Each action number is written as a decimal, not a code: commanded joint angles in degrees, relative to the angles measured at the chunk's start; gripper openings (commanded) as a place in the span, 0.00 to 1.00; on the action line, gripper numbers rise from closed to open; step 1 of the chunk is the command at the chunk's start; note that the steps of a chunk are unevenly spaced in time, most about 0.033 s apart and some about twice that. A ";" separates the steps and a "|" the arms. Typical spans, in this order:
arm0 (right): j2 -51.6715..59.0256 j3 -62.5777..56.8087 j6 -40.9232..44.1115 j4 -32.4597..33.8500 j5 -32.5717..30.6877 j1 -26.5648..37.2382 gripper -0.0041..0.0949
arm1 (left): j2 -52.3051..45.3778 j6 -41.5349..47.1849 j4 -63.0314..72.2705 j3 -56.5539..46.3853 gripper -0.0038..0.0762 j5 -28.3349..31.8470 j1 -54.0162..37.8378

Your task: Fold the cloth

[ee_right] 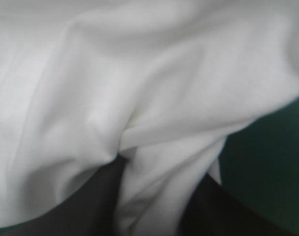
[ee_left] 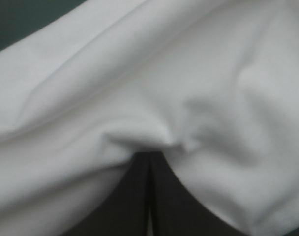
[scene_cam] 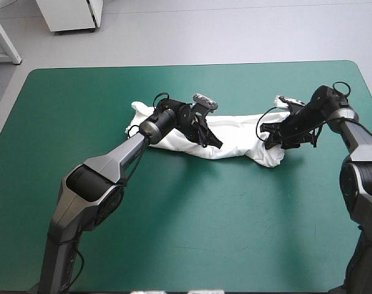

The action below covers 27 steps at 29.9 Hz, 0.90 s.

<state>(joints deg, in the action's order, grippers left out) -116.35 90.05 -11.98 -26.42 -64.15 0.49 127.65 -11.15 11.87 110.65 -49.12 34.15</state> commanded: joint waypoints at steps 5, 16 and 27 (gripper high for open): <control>-0.32 -0.16 1.88 0.30 -0.71 -3.46 0.03 | -2.84 0.04 0.96 1.26 0.04 -0.50 0.21; 8.18 9.62 4.48 3.68 -3.86 -3.46 0.03 | -2.84 0.04 0.70 1.26 0.04 -0.61 0.21; 14.17 17.35 4.00 -2.42 -6.94 -4.12 0.03 | -2.84 0.04 0.44 1.26 0.04 -0.41 0.21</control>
<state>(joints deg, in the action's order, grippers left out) -106.01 104.14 -6.85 -24.55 -70.68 -2.91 127.70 -11.15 11.81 110.65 -49.30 34.15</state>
